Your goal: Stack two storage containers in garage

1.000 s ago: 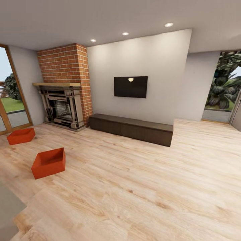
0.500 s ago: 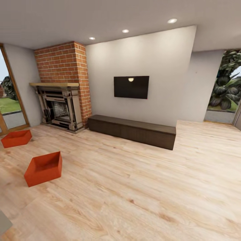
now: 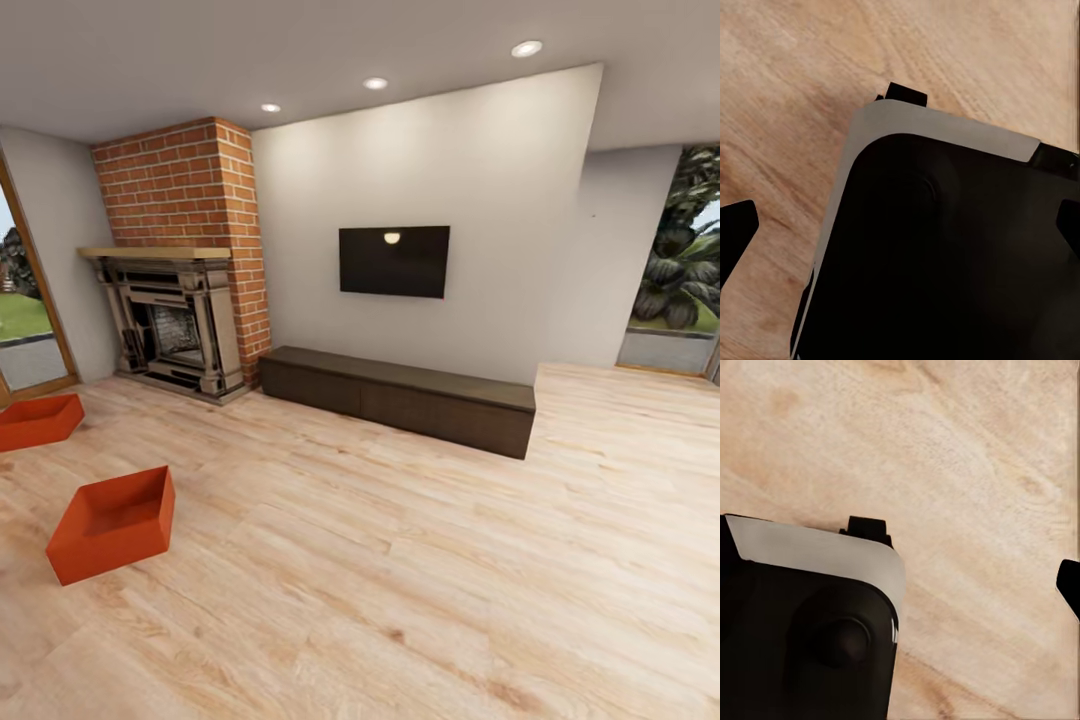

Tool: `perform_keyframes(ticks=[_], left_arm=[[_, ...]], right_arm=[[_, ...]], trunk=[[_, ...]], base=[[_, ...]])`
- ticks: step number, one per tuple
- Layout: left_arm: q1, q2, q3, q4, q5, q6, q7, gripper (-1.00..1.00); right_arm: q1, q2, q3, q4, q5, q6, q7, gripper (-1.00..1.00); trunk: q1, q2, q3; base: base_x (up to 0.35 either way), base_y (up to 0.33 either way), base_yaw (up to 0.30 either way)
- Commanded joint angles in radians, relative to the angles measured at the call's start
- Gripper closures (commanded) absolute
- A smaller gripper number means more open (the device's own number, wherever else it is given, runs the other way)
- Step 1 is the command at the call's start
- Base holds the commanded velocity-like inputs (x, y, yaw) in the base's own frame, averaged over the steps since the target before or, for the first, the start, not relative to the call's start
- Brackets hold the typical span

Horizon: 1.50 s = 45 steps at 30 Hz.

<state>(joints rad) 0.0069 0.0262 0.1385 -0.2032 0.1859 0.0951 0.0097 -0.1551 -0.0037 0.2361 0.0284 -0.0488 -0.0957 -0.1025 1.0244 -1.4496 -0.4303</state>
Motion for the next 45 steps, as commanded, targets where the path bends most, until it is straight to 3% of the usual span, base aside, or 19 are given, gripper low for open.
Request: perform_keyframes(ticks=[1, 31, 36, 45], left_arm=[[0.001, 0.000, 0.001, -0.004, 0.010, 0.008, 0.001, -1.00], [0.001, 0.000, 0.001, -0.004, 0.010, 0.003, 0.001, -1.00], [0.001, 0.000, 0.001, -0.004, 0.010, 0.004, 0.001, -1.00], [0.001, 0.000, 0.001, -0.004, 0.010, 0.005, 0.001, -1.00]], right_arm=[[-0.001, 0.000, 0.007, 0.003, -0.005, -0.007, -0.002, -1.00], [-0.001, -0.007, 0.000, 0.004, -0.007, -0.010, 0.011, -1.00], [-0.001, -0.007, -0.024, 0.004, -0.006, -0.013, 0.012, -1.00], [-0.001, -0.007, -0.027, 0.004, -0.008, -0.008, 0.010, -1.00]], trunk=[[0.001, 0.000, -0.001], [0.001, 0.000, -0.001], [0.001, 0.000, -0.001], [0.001, 0.000, -0.001]], base=[[0.334, 0.000, 0.000], [0.334, 0.000, 0.002], [0.334, 0.000, 0.183], [0.334, 0.000, 0.264]])
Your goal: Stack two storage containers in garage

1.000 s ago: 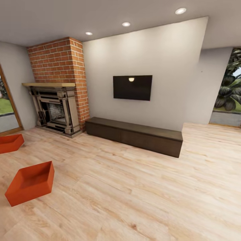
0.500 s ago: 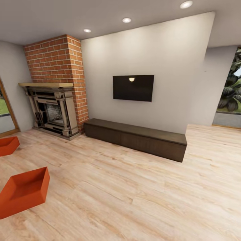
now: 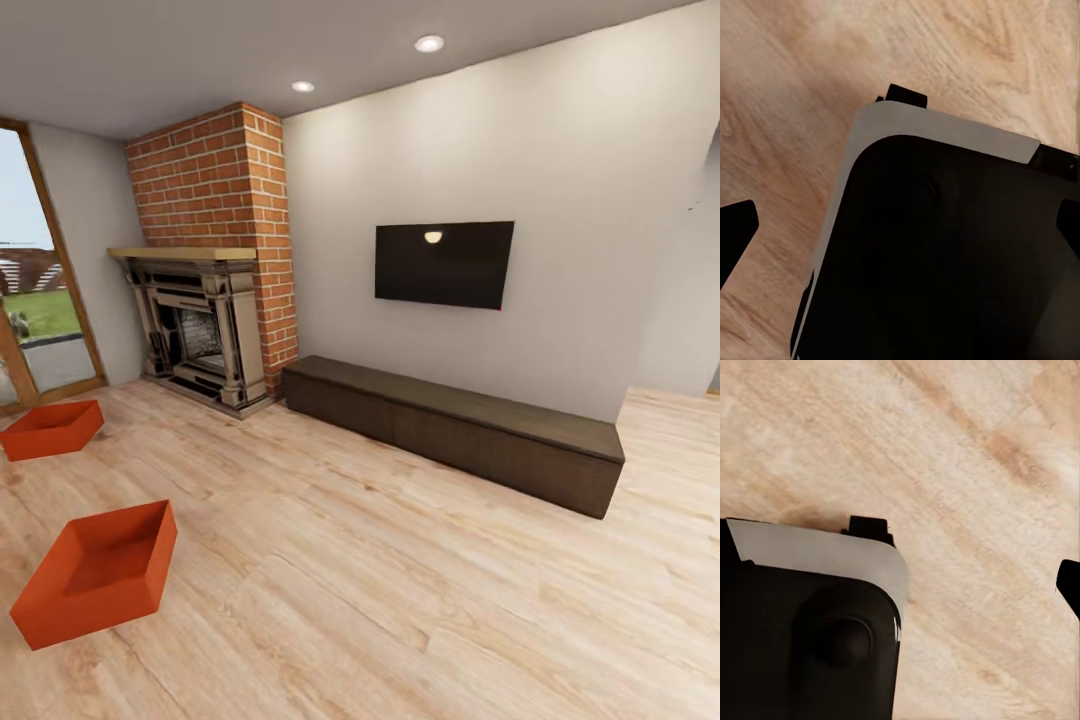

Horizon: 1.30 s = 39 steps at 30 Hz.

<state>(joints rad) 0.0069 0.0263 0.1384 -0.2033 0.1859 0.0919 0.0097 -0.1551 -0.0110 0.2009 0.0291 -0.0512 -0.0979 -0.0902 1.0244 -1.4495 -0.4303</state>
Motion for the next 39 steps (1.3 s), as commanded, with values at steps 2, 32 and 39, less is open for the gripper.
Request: perform_keyframes(ticks=[2, 32, 39], left_arm=[[0.001, 0.000, 0.001, -0.004, 0.010, 0.008, 0.001, -1.00], [0.001, -0.002, 0.001, -0.004, 0.010, 0.008, 0.001, -1.00], [0.001, -0.002, 0.001, -0.004, 0.010, 0.008, 0.001, -1.00]], right_arm=[[-0.001, 0.000, 0.007, 0.003, -0.005, -0.005, -0.002, -1.00], [-0.001, 0.001, -0.055, 0.002, -0.001, -0.011, -0.016, -1.00], [-0.001, 0.002, -0.052, 0.003, 0.006, -0.011, -0.017, -1.00]], trunk=[[0.001, 0.000, -0.001], [0.001, 0.000, -0.001], [0.001, 0.000, -0.001]], base=[[0.334, 0.000, 0.231], [0.311, -0.095, 0.013], [0.294, -0.153, 0.000]])
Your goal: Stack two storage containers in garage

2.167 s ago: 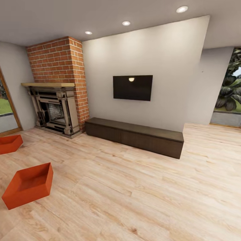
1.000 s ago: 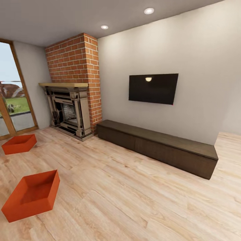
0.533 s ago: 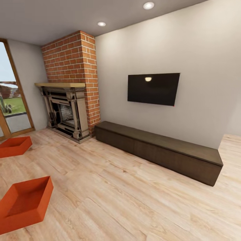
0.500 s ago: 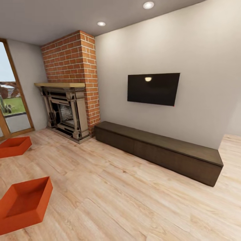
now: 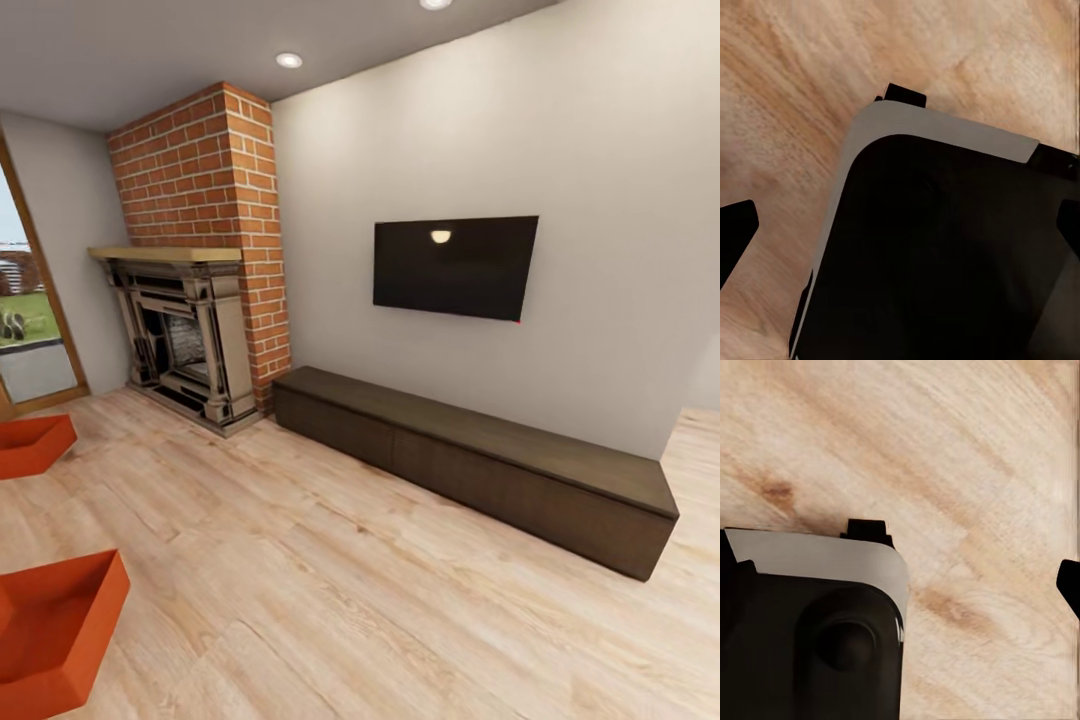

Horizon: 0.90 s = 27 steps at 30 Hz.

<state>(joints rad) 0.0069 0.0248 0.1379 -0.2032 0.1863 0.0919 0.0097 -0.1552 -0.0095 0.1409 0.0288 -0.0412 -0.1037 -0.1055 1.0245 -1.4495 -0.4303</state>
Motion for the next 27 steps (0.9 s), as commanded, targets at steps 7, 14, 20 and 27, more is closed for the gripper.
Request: perform_keyframes(ticks=[7, 14, 20, 27], left_arm=[[0.001, 0.001, 0.000, -0.004, 0.010, 0.008, 0.001, -1.00], [0.001, 0.001, 0.002, -0.004, 0.010, 0.008, 0.001, -1.00], [0.001, 0.003, 0.002, -0.004, 0.010, 0.010, 0.001, -1.00], [0.001, 0.004, 0.002, -0.004, 0.010, 0.011, 0.001, -1.00]], right_arm=[[-0.001, -0.001, 0.010, 0.003, -0.002, 0.002, -0.002, -1.00], [-0.001, -0.001, 0.011, 0.002, -0.002, 0.005, 0.001, -1.00], [-0.001, 0.002, 0.008, 0.003, -0.004, 0.008, 0.007, -1.00], [-0.001, 0.000, 0.009, 0.003, -0.005, 0.007, 0.003, -1.00]], trunk=[[0.001, 0.000, -0.001], [0.001, 0.000, -0.001], [0.001, 0.000, -0.001], [0.001, 0.000, -0.001]], base=[[0.294, -0.153, 0.000], [0.295, -0.152, 0.000], [0.314, -0.079, 0.000], [0.323, -0.009, 0.103]])
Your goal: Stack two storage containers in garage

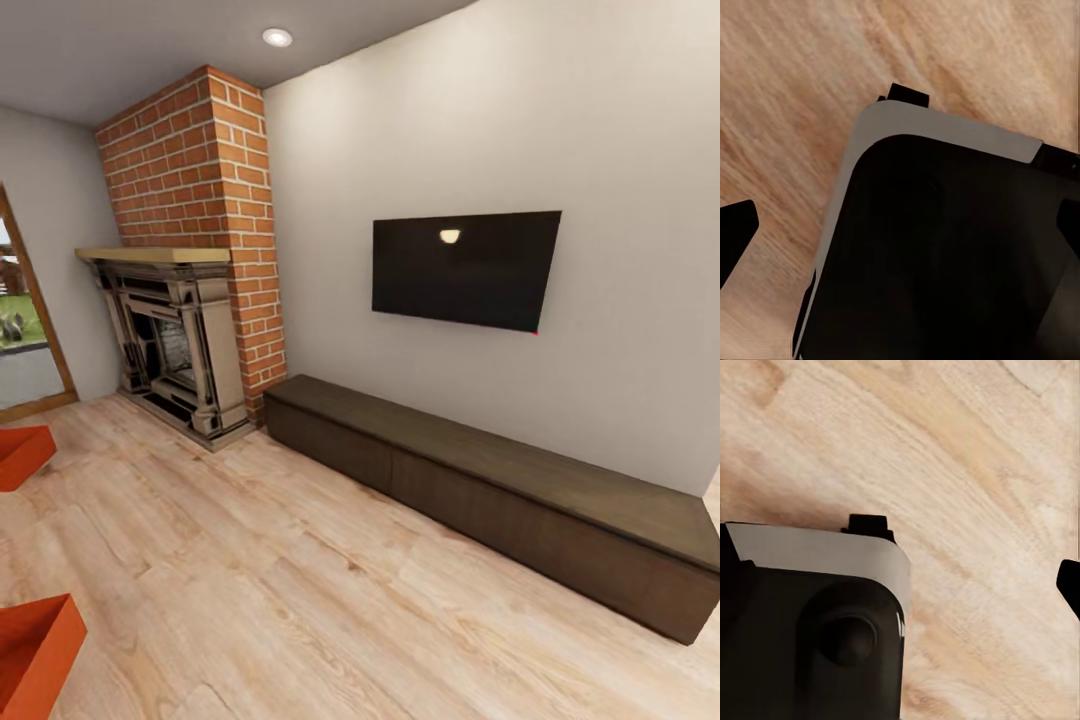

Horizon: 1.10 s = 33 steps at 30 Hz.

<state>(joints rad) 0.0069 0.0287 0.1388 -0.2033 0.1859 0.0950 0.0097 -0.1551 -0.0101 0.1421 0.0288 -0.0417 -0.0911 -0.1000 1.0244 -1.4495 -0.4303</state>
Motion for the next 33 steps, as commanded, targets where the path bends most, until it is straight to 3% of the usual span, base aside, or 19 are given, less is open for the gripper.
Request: perform_keyframes(ticks=[1, 33], left_arm=[[0.001, 0.000, 0.001, -0.004, 0.010, 0.008, 0.001, -1.00], [0.001, -0.001, 0.001, -0.004, 0.010, 0.002, 0.001, -1.00]], right_arm=[[-0.001, 0.000, 0.008, 0.003, -0.004, -0.005, -0.002, -1.00], [-0.001, -0.001, 0.004, 0.003, -0.012, -0.010, -0.006, -1.00]], trunk=[[0.001, 0.000, -0.001], [0.001, 0.000, -0.001]], base=[[0.324, -0.001, 0.246], [0.324, 0.000, 0.280]])
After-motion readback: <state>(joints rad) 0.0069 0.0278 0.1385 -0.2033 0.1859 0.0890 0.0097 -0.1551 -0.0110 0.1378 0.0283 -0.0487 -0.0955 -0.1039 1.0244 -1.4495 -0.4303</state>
